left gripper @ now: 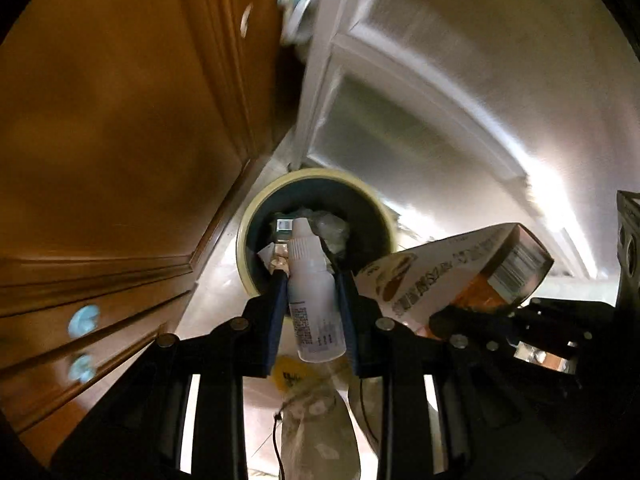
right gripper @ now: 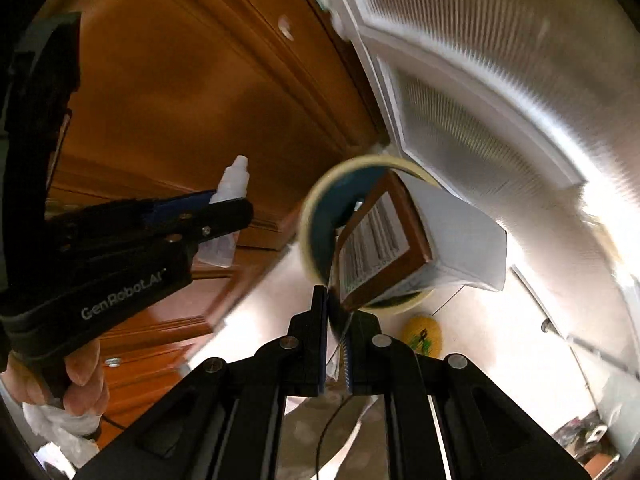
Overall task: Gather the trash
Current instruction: 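Carry the dropper bottle and pink carton down over the floor bin, then open both grippers to drop the dropper bottle and carton into the bin, then move both tools back up to the counter corner toward the remaining trash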
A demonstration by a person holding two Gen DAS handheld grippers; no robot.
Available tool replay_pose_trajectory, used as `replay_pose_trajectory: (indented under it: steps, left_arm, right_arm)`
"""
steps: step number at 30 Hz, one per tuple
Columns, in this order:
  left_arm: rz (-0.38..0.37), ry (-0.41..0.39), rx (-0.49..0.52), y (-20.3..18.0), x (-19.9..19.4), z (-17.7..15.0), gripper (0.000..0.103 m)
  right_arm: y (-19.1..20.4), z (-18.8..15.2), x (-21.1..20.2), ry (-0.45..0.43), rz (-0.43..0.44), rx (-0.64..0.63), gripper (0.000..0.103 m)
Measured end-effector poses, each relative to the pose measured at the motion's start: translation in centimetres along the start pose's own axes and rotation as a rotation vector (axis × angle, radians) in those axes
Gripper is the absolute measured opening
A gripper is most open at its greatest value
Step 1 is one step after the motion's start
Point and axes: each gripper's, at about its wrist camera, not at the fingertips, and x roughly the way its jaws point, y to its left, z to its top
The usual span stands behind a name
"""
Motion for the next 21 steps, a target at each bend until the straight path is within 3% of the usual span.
replay_pose_trajectory:
  steps: [5,7,8,9,10,11,14,20,21]
  left_arm:
    - [0.047,0.039,-0.003,1.2,6.3,0.9,0.023]
    - [0.057,0.067,-0.003,1.7,7.9,1.0,0.024]
    - [0.066,0.080,-0.007,2.0,8.4,1.1,0.026]
    - [0.071,0.087,-0.012,2.2,8.7,1.1,0.034]
    - [0.073,0.090,-0.018,2.5,9.0,1.2,0.041]
    - [0.072,0.092,-0.024,2.6,9.1,1.4,0.058]
    - [0.080,0.087,-0.034,3.2,8.5,1.4,0.077]
    - [0.088,0.072,-0.025,3.0,5.3,1.3,0.077]
    - [0.090,0.066,-0.020,2.8,4.8,1.4,0.077]
  right_arm:
    - [-2.4,0.0,5.9,0.056,0.009,0.005,0.008]
    - [-2.7,0.6,7.3,0.082,-0.011,0.001,0.016]
    - [-2.6,1.0,7.8,0.086,-0.023,-0.003,0.027]
    - [-2.7,0.6,7.8,0.082,-0.023,-0.008,0.040]
    - [-2.4,0.8,7.8,0.072,-0.017,-0.012,0.043]
    - [-2.2,1.2,7.6,0.063,-0.013,-0.016,0.046]
    - [-2.0,0.3,6.4,0.051,-0.026,-0.035,0.046]
    - [-0.8,-0.6,3.7,0.043,-0.053,-0.039,0.046]
    - [-0.8,0.7,3.2,0.038,-0.056,-0.037,0.046]
